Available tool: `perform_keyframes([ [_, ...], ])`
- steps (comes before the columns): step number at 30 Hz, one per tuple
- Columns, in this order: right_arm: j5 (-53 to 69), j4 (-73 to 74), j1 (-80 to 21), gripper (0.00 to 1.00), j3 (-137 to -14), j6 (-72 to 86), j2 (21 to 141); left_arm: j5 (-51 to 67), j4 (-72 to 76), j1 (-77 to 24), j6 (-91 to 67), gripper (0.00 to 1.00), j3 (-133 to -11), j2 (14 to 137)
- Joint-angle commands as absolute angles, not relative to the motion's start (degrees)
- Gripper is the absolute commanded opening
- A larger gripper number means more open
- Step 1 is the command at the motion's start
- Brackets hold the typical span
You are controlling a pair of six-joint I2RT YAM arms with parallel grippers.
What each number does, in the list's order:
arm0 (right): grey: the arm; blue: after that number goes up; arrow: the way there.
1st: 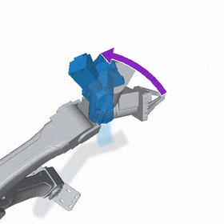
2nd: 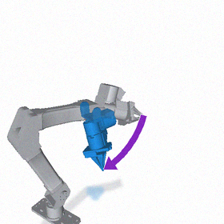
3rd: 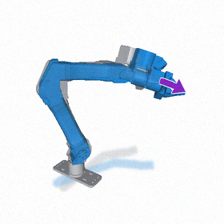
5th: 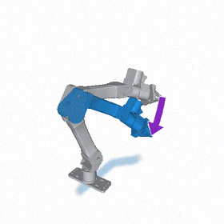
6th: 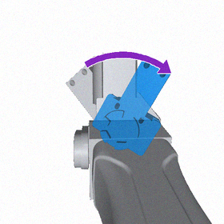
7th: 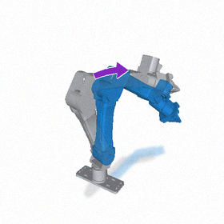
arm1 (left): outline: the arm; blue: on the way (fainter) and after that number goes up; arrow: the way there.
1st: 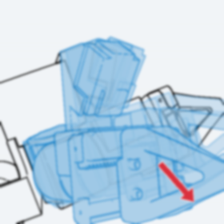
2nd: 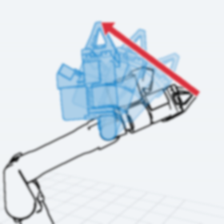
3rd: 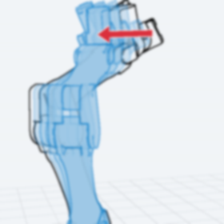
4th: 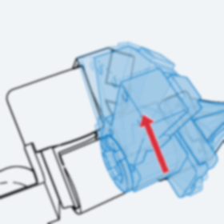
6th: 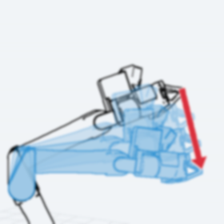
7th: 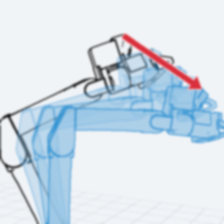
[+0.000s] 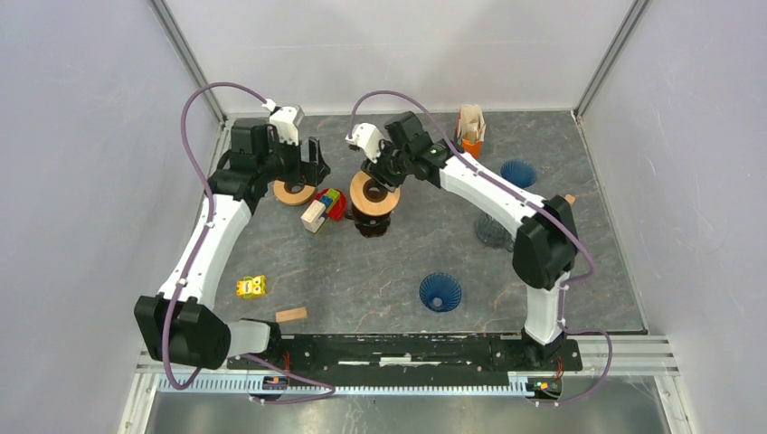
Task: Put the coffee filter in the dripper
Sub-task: Place the dripper holder onto the coffee server.
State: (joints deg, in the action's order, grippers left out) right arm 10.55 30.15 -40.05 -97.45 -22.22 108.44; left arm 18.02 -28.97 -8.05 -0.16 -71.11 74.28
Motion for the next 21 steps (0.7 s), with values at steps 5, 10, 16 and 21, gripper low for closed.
perform_keyframes([
  [5,11.5,35.5,-41.1,0.32,-106.9,-20.8,116.7,17.3,-24.2,-7.7,-2.7,0.95,-67.6,70.0],
  [10,11.4,36.2,-41.4,0.34,-108.8,-20.6,119.1,17.8,-23.7,-7.7,-2.8,0.96,-66.8,69.2],
  [16,11.0,36.2,-41.7,0.40,-109.3,-20.5,120.6,17.1,-22.6,-7.7,-2.3,0.98,-65.4,68.3],
  [21,10.4,36.3,-41.8,0.46,-110.1,-20.4,121.6,16.5,-22.5,-7.7,-1.8,0.99,-64.6,67.8],
])
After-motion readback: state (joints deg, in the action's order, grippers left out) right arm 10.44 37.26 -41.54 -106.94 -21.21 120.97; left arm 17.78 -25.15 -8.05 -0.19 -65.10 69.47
